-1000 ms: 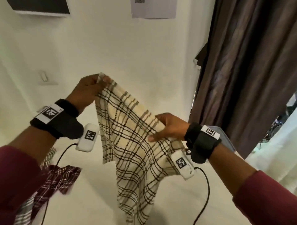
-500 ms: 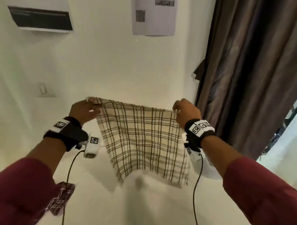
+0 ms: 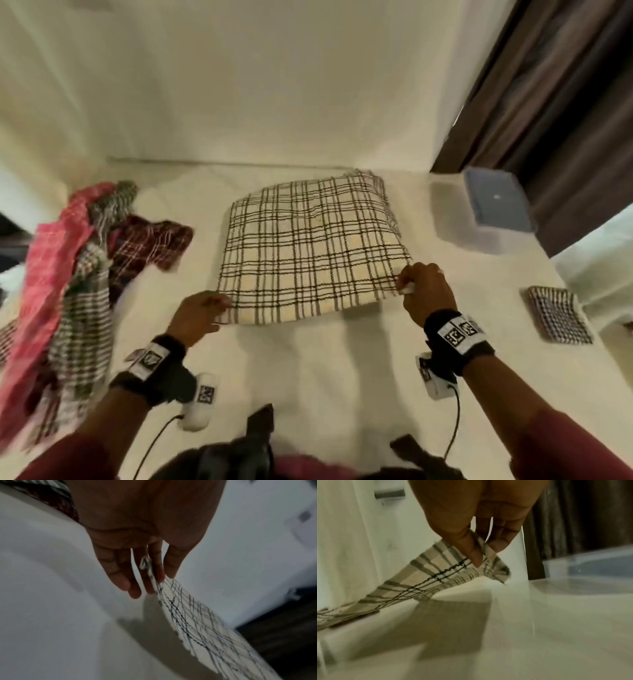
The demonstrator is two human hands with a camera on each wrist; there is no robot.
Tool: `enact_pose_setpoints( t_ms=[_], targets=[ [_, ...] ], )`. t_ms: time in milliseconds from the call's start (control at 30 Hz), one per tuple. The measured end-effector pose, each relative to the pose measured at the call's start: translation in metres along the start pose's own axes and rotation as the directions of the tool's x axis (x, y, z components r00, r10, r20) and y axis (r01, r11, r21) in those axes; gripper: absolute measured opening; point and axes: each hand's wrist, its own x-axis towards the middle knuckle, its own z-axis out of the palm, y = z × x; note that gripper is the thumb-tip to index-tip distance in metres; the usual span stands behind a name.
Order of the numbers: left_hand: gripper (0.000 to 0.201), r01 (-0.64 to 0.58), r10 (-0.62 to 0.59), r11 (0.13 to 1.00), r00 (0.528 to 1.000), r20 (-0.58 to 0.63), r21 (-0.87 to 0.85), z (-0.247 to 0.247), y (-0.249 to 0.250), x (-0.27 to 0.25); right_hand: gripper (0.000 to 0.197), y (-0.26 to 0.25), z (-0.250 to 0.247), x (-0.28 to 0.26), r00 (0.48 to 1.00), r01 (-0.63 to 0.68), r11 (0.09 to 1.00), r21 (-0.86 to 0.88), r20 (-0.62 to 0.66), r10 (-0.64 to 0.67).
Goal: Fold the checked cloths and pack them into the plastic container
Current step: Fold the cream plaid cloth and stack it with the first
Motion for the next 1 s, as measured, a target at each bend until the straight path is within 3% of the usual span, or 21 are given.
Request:
enact_pose_setpoints(
  t_ms=[67,167,200,300,400,467,567,700,800,1000],
  targets=[
    [0.022,-0.03,0.028,0.98,0.999,0.016,0.198,0.012,-0.034,0.0,0.023,0.013,0.026,-0.02,0.979,-0.037,0.992,-0.119,0.193,0.06],
    [0.011,-0.006,0.015,0.914,1.0,-0.021,0.406,0.026,-0.062,-0.004,0.025,0.025,0.053,-0.041,0.864,-0.004,0.939,-0.345,0.471,0.177],
    [0.02,0.005,0.037,0.868,0.997,-0.074,0.497,0.03,-0.065,-0.005,0.025,0.025,0.057,-0.044,0.836,0.005,0.927,-0.376,0.51,0.202],
    [0.054,-0.008,0.114,0.731,0.987,-0.111,0.682,0.04,-0.058,-0.014,0.017,0.013,0.062,-0.043,0.834,-0.058,0.934,-0.352,0.497,0.239],
    [0.072,-0.161,0.211,0.628,0.977,0.032,0.762,0.043,-0.049,-0.005,0.016,-0.003,0.067,-0.031,0.9,-0.063,0.96,-0.273,0.4,0.173],
    [0.077,-0.237,0.205,0.584,0.968,0.142,0.776,0.046,-0.045,0.007,0.028,-0.015,0.076,-0.021,0.928,-0.004,0.978,-0.207,0.363,0.081],
    [0.076,-0.267,0.15,0.604,0.964,0.222,0.751,0.048,-0.034,0.025,0.046,-0.035,0.091,-0.001,0.92,0.059,0.988,-0.14,0.391,0.0],
    [0.072,-0.316,0.186,0.651,0.948,0.258,0.69,0.041,-0.007,0.066,0.071,-0.059,0.101,0.04,0.899,0.157,0.981,-0.118,0.427,-0.093],
    [0.073,-0.316,0.15,0.706,0.941,0.303,0.633,0.035,0.019,0.104,0.096,-0.077,0.106,0.081,0.848,0.225,0.968,-0.108,0.511,-0.14],
    [0.089,-0.32,0.137,0.678,0.939,0.314,0.661,0.044,0.063,0.182,0.136,-0.11,0.138,0.165,0.736,0.373,0.906,-0.198,0.657,-0.159]
  ],
)
